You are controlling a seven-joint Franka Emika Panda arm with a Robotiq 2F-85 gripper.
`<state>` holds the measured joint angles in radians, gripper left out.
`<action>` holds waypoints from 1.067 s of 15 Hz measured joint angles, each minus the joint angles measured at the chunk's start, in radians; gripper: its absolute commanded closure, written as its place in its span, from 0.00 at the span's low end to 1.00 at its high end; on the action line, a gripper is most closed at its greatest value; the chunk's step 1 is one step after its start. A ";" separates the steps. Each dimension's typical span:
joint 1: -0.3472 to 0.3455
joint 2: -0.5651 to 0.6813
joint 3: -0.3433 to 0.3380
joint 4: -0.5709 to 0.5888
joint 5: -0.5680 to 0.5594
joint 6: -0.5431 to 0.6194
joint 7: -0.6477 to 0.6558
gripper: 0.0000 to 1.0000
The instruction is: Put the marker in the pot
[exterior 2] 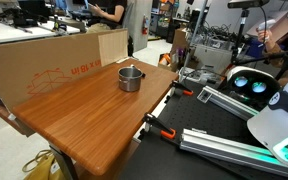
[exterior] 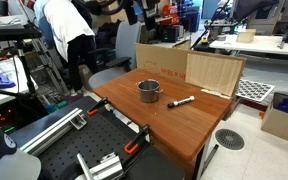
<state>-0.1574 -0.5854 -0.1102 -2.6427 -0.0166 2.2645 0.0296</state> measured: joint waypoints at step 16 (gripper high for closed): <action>0.054 0.694 0.024 0.365 0.097 0.120 0.192 0.00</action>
<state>-0.1033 0.1087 -0.0858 -2.2779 0.0808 2.3841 0.2213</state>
